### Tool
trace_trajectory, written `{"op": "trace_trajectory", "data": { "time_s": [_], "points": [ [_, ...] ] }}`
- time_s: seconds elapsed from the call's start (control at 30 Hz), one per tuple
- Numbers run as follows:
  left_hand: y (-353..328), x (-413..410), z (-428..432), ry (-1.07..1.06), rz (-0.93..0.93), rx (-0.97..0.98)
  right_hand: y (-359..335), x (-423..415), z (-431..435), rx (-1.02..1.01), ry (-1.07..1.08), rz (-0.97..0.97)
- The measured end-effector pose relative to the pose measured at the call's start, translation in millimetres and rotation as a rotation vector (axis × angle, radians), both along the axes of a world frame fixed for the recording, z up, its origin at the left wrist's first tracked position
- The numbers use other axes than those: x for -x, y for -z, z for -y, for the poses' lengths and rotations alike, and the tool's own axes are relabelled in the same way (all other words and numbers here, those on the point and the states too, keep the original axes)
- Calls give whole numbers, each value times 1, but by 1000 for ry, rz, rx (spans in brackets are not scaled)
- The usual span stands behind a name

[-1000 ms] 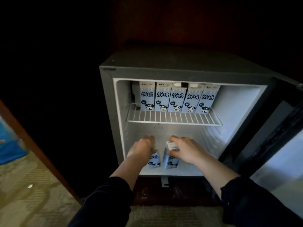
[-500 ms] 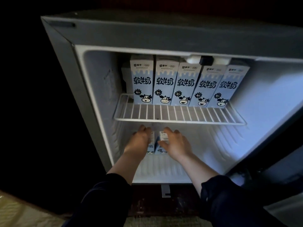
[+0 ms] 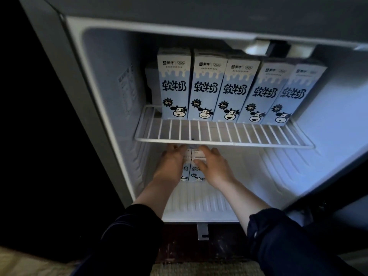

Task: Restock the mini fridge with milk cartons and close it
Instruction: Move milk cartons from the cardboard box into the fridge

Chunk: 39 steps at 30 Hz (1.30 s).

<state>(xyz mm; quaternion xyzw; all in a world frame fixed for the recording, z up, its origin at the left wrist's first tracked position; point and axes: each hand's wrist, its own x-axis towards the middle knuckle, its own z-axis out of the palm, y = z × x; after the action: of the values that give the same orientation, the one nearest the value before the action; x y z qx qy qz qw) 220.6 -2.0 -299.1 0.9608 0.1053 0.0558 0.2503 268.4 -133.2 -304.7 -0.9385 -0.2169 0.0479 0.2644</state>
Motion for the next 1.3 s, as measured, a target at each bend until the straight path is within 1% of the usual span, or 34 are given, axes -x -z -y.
{"op": "trace_trajectory", "data": {
  "time_s": [0.1, 0.23, 0.3, 0.37, 0.43, 0.5, 0.7, 0.8, 0.9, 0.97, 1.07, 1.17, 1.3],
  "points": [
    [1, -1, 2, -3, 22, 20, 2, -1, 2, -33, -1, -3],
    [4, 0, 1, -44, 55, -37, 4, 1, 0, -50, -17, 11],
    [4, -1, 2, -60, 74, -32, 4, 0, -1, -50, -20, 9],
    [4, -1, 3, -69, 76, -4, 3, 1, -1, -49, -14, -2],
    [5, 0, 4, -86, 80, 74, 2, 3, -1, -49, -19, -16],
    [7, 1, 3, -77, 81, 62, -1, 5, 0, -43, -33, -26],
    [-3, 16, -4, -27, -43, 27, -22, 13, 7, -5, -19, -5],
    [-20, 32, -1, 18, -116, -27, -36, 24, 11, 60, -25, 12],
    [-40, 53, 6, 142, -251, -89, -53, 40, 13, 177, -53, 26],
    [-54, 70, 9, 203, -340, -119, -67, 55, 15, 203, -78, 23],
    [-79, 97, 9, 231, -431, -172, -90, 81, 17, 243, -126, 21],
    [-113, 126, 5, 228, -485, -204, -120, 107, 13, 287, -188, 20],
    [-153, 172, -9, 180, -437, -233, -163, 149, -6, 299, -283, 36]
  ]
}}
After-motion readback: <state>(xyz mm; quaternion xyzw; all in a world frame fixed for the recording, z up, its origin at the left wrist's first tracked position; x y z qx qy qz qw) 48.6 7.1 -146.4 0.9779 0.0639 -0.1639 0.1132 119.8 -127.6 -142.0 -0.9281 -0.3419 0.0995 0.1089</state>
